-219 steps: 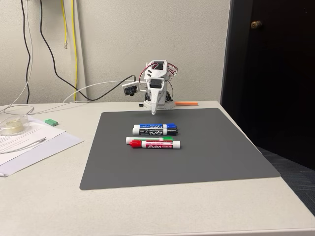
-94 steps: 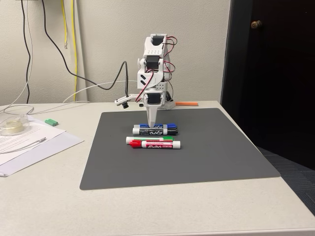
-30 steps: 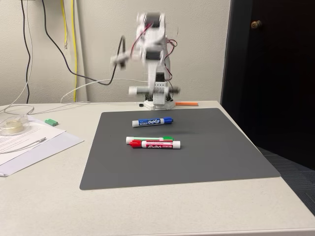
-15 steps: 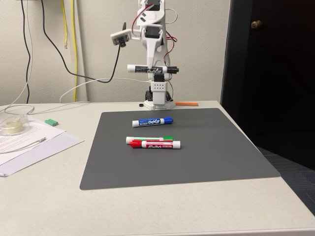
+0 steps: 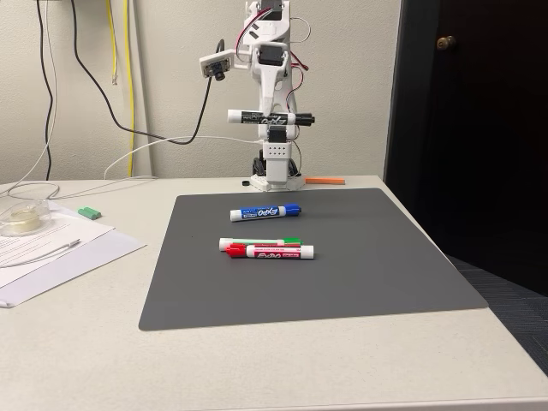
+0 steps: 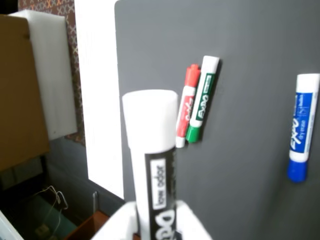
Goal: Pick up the black marker.
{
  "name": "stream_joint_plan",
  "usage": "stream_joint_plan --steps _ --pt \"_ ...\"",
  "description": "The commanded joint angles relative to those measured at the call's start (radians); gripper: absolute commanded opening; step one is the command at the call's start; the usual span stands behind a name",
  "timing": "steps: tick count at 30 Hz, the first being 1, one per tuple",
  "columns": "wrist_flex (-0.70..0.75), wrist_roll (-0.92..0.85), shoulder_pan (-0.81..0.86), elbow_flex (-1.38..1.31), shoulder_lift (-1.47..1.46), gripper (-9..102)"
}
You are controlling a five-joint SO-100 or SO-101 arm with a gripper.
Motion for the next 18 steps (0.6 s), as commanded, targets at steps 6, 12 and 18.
stream_joint_plan --steps 6,12,18 --pt "-0.015 -0.008 0.012 -0.005 0.029 0" --pt "-0.017 -0.008 0.012 -0.005 0.031 0" --pt "-0.015 -0.008 0.008 -0.005 0.029 0"
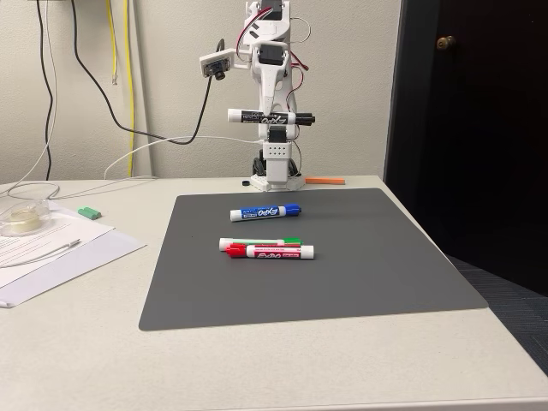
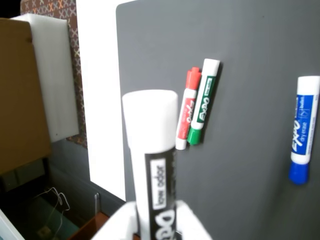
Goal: Pick up the black marker.
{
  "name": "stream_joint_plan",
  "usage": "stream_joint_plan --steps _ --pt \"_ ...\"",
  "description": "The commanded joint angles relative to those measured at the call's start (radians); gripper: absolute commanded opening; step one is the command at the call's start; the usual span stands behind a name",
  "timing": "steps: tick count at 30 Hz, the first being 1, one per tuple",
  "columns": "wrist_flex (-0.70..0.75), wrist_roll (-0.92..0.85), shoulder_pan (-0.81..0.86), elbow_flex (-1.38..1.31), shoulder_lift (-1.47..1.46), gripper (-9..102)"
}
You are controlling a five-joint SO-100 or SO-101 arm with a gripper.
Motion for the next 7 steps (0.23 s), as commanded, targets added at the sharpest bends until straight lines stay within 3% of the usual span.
stream_joint_plan --steps 1,7 --pt "-0.006 -0.009 0.0 -0.005 0.029 0" --pt "-0.011 -0.011 -0.003 -0.005 0.028 0"
